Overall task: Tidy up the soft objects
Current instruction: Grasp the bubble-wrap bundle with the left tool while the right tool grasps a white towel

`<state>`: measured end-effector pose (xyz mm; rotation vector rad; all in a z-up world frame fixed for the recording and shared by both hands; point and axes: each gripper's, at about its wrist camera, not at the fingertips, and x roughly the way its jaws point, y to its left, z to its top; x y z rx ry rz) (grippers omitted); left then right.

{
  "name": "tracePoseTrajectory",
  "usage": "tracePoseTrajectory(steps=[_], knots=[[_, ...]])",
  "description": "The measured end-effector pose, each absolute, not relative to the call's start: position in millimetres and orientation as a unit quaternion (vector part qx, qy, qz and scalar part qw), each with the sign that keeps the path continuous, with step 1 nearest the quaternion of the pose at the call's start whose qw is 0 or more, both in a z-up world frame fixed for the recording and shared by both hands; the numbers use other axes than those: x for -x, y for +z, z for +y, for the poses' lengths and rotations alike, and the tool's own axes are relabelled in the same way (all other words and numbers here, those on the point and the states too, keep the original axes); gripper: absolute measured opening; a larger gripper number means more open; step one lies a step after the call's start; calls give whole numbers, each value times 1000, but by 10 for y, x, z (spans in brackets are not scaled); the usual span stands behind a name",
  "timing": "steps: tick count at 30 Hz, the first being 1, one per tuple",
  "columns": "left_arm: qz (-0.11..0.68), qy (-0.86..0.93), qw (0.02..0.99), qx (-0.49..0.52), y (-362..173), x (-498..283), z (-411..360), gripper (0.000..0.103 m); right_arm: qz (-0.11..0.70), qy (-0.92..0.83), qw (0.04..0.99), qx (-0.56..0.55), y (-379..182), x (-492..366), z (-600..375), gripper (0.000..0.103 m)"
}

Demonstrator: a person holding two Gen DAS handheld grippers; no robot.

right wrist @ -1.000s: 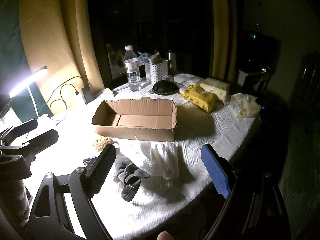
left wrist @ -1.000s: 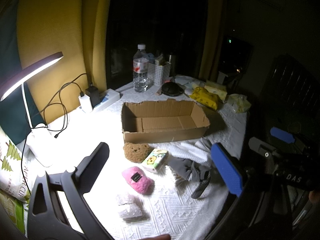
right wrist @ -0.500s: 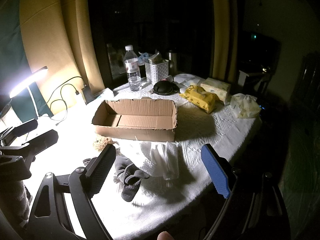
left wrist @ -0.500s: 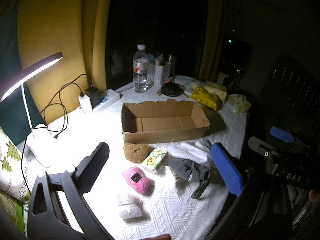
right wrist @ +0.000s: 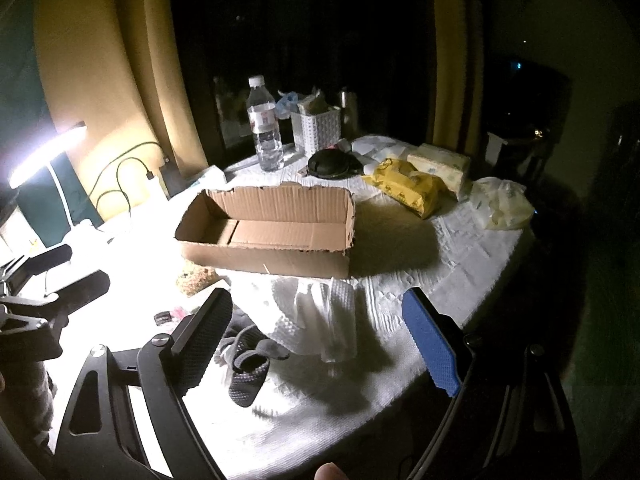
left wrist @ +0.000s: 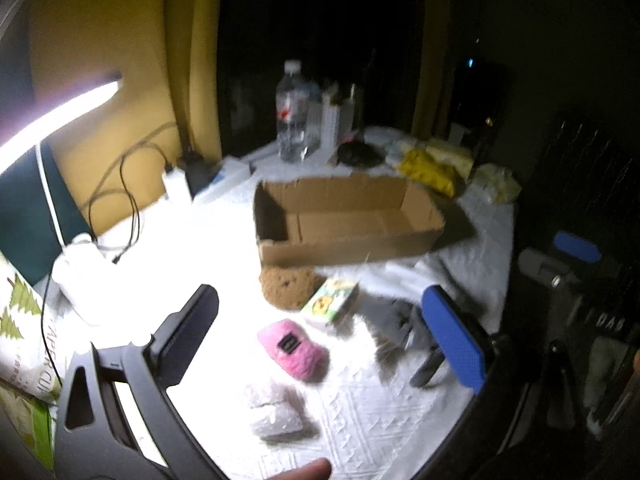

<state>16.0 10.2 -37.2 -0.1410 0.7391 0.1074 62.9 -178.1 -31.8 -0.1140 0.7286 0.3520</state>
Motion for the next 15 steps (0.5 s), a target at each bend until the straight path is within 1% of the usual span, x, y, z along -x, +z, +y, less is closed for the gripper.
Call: tracePoseTrajectory(steps=[6, 9, 15], knots=[[402, 79, 910, 67, -772, -179, 181, 102, 377, 182, 907, 45, -523, -774, -1887, 89], [416, 88, 902, 74, -938, -167, 222, 102, 391, 191, 900, 40, -634, -831, -1916, 85], [450, 98, 884, 81, -1258, -147, 257, 102, 407, 192, 892, 42, -854, -920, -1948, 82]])
